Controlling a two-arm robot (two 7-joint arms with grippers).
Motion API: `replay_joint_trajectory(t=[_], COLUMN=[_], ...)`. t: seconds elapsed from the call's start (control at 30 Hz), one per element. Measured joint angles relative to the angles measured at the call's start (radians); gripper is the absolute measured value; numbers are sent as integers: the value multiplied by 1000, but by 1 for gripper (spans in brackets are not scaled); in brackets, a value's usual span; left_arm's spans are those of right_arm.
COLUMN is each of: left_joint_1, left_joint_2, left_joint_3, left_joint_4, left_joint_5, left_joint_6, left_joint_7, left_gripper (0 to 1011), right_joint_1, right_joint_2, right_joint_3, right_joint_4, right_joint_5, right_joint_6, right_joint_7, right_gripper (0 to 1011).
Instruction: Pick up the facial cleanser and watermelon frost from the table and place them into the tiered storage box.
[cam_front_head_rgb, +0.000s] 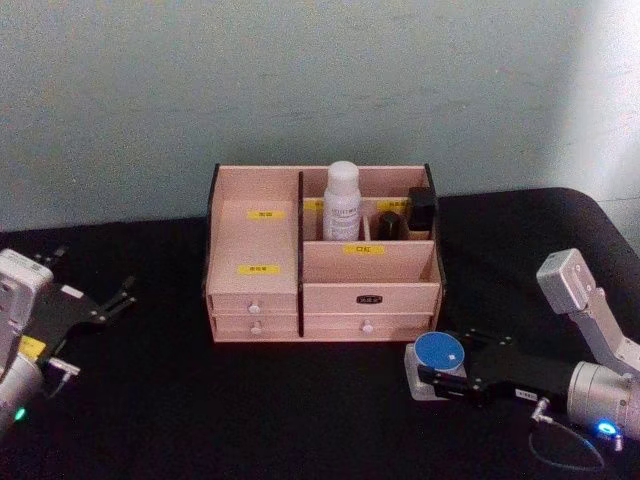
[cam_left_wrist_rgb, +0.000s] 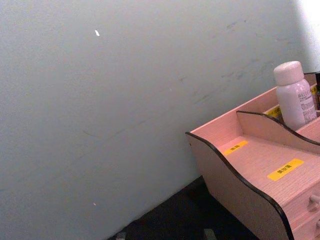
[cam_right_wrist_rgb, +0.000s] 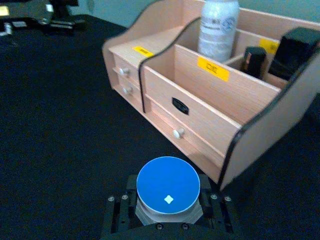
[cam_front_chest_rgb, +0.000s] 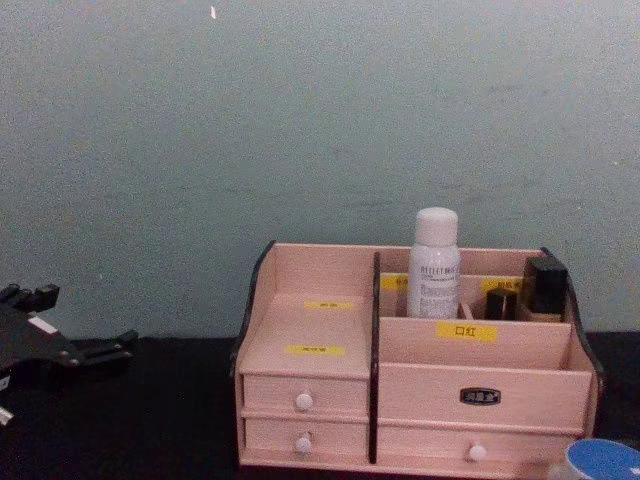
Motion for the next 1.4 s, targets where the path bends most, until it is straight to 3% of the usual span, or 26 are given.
replay_joint_trajectory(t=[0.2, 0.57, 1.0, 1.4], left_joint_1=[0, 0, 0, 0], left_joint_2=[0, 0, 0, 0], left_joint_3=[0, 0, 0, 0], left_joint_4=[0, 0, 0, 0], left_joint_5=[0, 0, 0, 0], left_joint_6=[0, 0, 0, 0], left_joint_7=[0, 0, 0, 0], left_gripper=[1001, 1001, 1001, 1001], right_joint_1=[13, 100, 234, 348], right_joint_2=[4, -21, -89, -159], right_joint_3=[-10, -57, -120, -183], right_joint_4=[-11, -18, 13, 95], right_joint_5=[9, 18, -3, -18], right_joint_6=[-14, -38, -62, -55], right_joint_7=[26, 76, 97, 121], right_gripper=[717, 717, 717, 717])
